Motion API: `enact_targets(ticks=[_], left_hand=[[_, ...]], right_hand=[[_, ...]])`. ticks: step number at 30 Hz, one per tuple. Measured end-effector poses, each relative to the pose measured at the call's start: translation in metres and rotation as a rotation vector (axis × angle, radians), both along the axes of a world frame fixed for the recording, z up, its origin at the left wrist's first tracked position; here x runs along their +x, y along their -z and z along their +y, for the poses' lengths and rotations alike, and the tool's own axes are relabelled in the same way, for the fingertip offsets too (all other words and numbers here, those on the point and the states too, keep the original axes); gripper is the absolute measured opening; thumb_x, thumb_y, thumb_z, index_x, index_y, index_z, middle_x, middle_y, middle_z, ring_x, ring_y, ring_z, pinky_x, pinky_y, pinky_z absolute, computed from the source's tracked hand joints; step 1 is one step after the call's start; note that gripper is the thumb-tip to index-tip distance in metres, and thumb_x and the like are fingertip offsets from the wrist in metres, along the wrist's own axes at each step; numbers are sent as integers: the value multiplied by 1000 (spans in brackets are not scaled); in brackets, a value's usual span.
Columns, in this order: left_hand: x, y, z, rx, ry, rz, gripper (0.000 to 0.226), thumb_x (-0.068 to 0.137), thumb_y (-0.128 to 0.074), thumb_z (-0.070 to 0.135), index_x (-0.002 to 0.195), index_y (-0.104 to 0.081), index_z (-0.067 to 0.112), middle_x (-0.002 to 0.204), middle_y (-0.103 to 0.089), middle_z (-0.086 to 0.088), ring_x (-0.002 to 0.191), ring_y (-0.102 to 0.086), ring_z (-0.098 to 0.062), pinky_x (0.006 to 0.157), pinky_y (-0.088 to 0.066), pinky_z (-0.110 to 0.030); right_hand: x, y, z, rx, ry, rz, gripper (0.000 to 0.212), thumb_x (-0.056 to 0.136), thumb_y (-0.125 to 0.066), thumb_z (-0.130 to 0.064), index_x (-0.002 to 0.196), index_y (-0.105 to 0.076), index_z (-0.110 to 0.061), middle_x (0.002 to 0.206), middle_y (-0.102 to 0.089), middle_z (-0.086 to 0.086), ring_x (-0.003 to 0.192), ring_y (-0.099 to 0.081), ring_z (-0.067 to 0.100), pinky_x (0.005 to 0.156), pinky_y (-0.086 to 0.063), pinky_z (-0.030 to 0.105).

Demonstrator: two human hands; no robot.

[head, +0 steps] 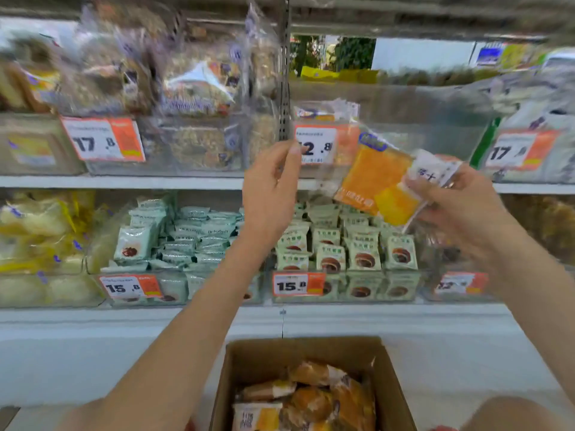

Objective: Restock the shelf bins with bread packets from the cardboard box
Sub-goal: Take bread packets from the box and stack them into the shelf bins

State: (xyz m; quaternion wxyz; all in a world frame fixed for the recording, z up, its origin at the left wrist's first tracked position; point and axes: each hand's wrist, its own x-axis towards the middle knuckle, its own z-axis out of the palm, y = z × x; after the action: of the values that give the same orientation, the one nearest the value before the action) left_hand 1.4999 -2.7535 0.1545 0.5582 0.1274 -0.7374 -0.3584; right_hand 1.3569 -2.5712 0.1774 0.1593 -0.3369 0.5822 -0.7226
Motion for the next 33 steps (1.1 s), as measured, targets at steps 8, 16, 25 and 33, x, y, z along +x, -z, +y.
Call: enact_targets(ticks=[8,16,25,33], left_hand=[[-85,-46,-92,-814,-699,-160,34,93,-46,23,75,-71,6,88,-71,-8,100,-60,-26,85,-39,-38],[-92,-40,-99,-952,-875,41,50,98,-37,24,62,-66,7,69,-68,-3,94,-66,-25,64,-30,-32],[-93,-38,-100,-976,-841,31,36,91,-51,20,60,-63,8,68,-67,-2,95,-65,-26,64,-29,-32],[-90,-36,-102,-979,-827,-88,43,98,-42,26,66,-68,11,77,-70,1,103,-63,-23,75,-34,-33]], right_hand=[[-76,-139,-73,-40,32,182,22,82,-65,0,94,-57,-17,68,-71,-9,65,-69,4,52,-56,26],[-119,-104,-165,516,-104,283,30,74,-76,-3,89,-60,-22,94,-69,0,90,-65,16,75,-52,33],[-104,-95,-193,813,126,826,37,71,-82,-18,93,-52,-14,96,-54,7,73,-51,20,51,-39,25],[-88,-87,-167,646,349,1032,42,76,-77,-29,100,-46,-15,115,-52,11,112,-45,31,84,-41,38]])
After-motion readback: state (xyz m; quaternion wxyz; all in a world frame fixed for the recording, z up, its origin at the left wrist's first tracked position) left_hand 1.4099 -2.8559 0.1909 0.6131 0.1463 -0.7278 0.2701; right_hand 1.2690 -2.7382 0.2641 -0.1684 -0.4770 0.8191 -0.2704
